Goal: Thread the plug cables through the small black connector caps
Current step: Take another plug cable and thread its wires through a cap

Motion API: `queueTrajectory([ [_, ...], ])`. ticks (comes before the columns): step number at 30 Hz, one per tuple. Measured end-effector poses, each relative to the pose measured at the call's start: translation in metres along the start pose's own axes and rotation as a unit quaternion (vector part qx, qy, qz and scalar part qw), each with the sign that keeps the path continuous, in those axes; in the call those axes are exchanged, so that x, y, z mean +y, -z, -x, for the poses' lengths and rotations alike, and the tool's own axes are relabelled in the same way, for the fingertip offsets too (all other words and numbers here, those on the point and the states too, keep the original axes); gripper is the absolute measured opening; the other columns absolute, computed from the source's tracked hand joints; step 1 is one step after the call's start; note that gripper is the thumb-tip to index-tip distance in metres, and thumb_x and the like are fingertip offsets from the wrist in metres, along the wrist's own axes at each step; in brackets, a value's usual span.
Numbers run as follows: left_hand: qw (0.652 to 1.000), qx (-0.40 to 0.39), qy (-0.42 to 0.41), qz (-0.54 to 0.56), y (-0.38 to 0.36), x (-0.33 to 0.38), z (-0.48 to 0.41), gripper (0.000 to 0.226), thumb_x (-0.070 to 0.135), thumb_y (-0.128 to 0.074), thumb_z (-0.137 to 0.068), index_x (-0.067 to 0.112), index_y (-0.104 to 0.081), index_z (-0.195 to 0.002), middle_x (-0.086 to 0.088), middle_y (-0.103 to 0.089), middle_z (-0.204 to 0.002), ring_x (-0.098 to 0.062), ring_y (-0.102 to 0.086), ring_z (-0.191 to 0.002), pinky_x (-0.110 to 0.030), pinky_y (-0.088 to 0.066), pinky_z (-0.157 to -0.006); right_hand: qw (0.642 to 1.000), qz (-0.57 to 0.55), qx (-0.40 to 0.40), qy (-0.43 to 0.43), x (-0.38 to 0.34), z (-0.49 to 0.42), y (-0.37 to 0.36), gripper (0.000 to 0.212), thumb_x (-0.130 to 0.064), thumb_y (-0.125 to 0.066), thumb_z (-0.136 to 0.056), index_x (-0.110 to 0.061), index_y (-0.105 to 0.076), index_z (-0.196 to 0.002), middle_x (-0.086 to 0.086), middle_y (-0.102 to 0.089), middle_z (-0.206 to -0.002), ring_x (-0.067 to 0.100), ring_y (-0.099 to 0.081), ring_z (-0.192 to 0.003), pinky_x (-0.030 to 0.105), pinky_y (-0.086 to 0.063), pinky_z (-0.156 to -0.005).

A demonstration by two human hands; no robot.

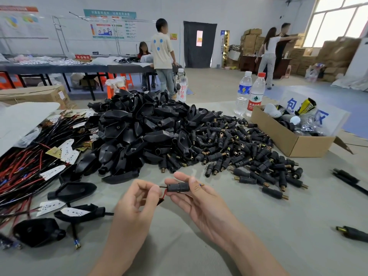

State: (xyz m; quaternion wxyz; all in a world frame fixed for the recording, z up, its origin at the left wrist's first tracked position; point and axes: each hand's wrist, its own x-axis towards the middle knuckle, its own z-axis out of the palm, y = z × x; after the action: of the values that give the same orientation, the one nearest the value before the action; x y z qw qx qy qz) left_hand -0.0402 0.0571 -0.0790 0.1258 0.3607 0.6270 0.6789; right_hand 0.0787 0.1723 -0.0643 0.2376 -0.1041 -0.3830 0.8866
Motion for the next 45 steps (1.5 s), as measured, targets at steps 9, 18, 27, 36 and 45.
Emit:
queueTrajectory([
  [9, 0.998, -0.051, -0.009, -0.029, -0.0009, 0.0018, 0.0020, 0.009, 0.042, -0.061, -0.084, 0.034, -0.066, -0.084, 0.002, -0.076, -0.087, -0.011, -0.072, -0.084, -0.019, -0.053, -0.077, 0.999, -0.034, -0.008, -0.016, 0.0023, 0.0022, -0.0007, 0.045, -0.029, -0.051, -0.097, 0.001, -0.057, -0.129, 0.021, -0.067, -0.127, 0.029, -0.069, -0.111, 0.027, -0.057, -0.086],
  [18, 0.997, -0.062, 0.010, 0.051, -0.0011, 0.0012, 0.0015, 0.008, 0.032, -0.064, -0.084, 0.027, -0.063, -0.079, -0.013, -0.070, -0.075, -0.020, -0.068, -0.074, -0.025, -0.054, -0.072, 0.998, -0.035, 0.012, 0.047, 0.0057, -0.0034, 0.0038, 0.035, -0.020, -0.063, -0.086, -0.005, -0.051, -0.115, 0.018, -0.069, -0.123, 0.017, -0.071, -0.101, 0.021, -0.057, -0.079],
  [27, 0.997, -0.062, 0.016, 0.032, -0.0011, -0.0033, -0.0001, 0.009, 0.030, -0.065, -0.086, 0.030, -0.066, -0.077, -0.011, -0.071, -0.075, -0.020, -0.069, -0.074, -0.036, -0.052, -0.078, 0.997, -0.009, 0.008, 0.070, 0.0060, -0.0040, 0.0058, 0.027, -0.018, -0.064, -0.086, -0.005, -0.051, -0.106, 0.019, -0.069, -0.123, 0.025, -0.067, -0.115, 0.021, -0.056, -0.082],
  [36, 0.996, -0.071, 0.021, 0.059, 0.0056, 0.0016, -0.0006, 0.015, 0.037, -0.065, -0.092, 0.023, -0.069, -0.090, -0.010, -0.073, -0.087, -0.020, -0.069, -0.084, -0.030, -0.056, -0.084, 0.997, -0.035, -0.011, 0.071, 0.0005, 0.0002, 0.0043, 0.022, -0.001, -0.063, -0.085, -0.003, -0.057, -0.107, 0.021, -0.066, -0.127, 0.024, -0.067, -0.115, 0.024, -0.055, -0.090],
  [45, 0.996, -0.080, 0.025, 0.044, 0.0074, -0.0012, -0.0031, 0.013, 0.035, -0.066, -0.093, 0.024, -0.069, -0.089, -0.009, -0.071, -0.082, -0.017, -0.067, -0.076, -0.029, -0.056, -0.079, 0.997, -0.044, -0.011, 0.057, 0.0005, 0.0002, 0.0040, 0.024, -0.001, -0.063, -0.086, -0.002, -0.059, -0.110, 0.020, -0.066, -0.127, 0.024, -0.065, -0.119, 0.025, -0.055, -0.091],
])
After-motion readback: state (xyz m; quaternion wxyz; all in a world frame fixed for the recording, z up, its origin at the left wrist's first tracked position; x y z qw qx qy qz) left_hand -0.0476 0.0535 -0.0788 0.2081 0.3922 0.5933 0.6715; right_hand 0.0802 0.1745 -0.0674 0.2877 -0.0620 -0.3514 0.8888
